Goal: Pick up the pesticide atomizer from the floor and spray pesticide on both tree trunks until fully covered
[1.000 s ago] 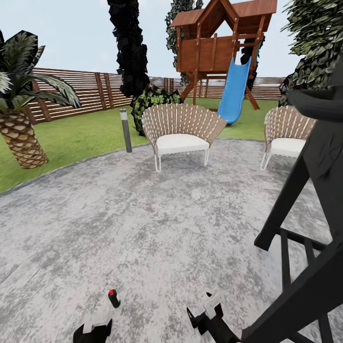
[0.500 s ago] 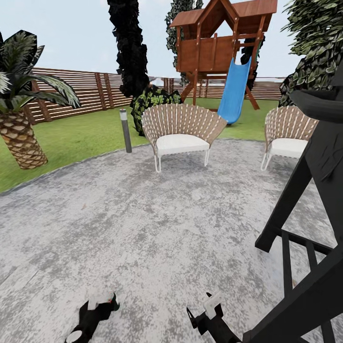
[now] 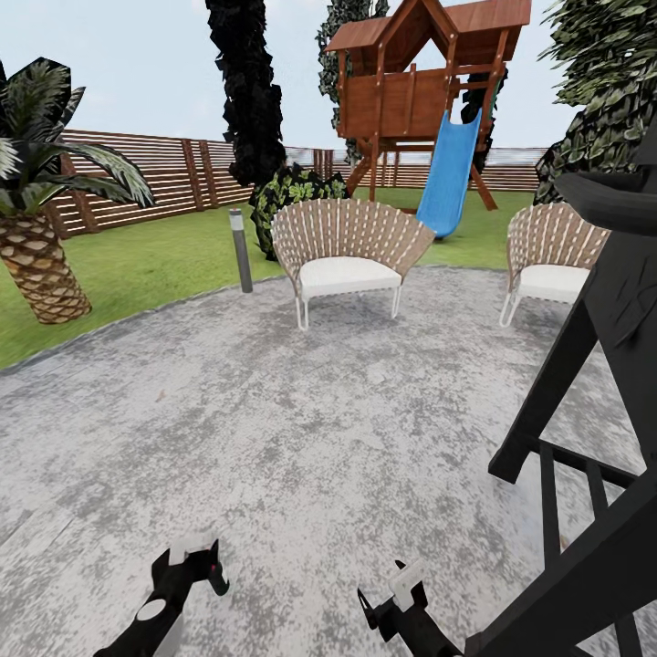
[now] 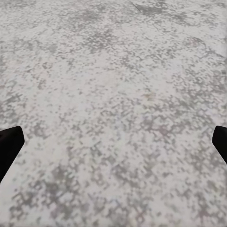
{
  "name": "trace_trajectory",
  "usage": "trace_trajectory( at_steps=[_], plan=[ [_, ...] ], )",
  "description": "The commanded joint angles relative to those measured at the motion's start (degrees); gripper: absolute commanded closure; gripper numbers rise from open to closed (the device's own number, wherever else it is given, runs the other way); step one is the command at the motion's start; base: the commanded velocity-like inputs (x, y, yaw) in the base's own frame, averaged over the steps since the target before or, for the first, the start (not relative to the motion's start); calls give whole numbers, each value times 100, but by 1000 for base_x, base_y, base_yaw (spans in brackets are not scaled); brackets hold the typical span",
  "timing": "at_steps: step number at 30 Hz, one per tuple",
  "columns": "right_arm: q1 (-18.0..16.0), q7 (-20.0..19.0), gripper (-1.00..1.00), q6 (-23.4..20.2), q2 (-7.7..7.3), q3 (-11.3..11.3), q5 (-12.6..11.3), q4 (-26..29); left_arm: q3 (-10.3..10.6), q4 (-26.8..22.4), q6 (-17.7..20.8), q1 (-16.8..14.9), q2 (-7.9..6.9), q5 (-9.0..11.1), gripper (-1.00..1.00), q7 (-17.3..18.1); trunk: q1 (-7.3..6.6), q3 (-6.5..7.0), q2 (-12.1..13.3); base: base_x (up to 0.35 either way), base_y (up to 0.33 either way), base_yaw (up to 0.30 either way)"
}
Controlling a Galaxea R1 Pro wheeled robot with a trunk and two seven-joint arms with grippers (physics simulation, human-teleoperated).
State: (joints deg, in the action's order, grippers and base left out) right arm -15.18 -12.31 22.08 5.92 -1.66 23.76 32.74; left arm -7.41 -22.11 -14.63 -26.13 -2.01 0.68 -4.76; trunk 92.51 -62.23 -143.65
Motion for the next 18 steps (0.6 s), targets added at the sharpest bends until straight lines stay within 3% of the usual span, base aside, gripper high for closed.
trace_trajectory(
  at_steps=[1,4,10,18],
  plan=[
    [-2,-25,-100,16,4,-18,15,2,-5,5,-21,-4,10,8,-100,-49,-1,-5,-2,0,0,0],
    [-2,-25,-100,16,5,-18,13,2,-8,-6,-31,-5,51,10,-100,-103,-1,-5,-2,0,0,0],
    [-2,-25,-100,16,5,-18,1,11,-8,12,-476,4,90,4,-100,-121,-1,-5,-2,0,0,0],
    [-2,-20,-100,16,5,-34,-3,13,0,10,-546,3,95,3,-100,-121,-1,-5,-2,0,0,0]
  ],
)
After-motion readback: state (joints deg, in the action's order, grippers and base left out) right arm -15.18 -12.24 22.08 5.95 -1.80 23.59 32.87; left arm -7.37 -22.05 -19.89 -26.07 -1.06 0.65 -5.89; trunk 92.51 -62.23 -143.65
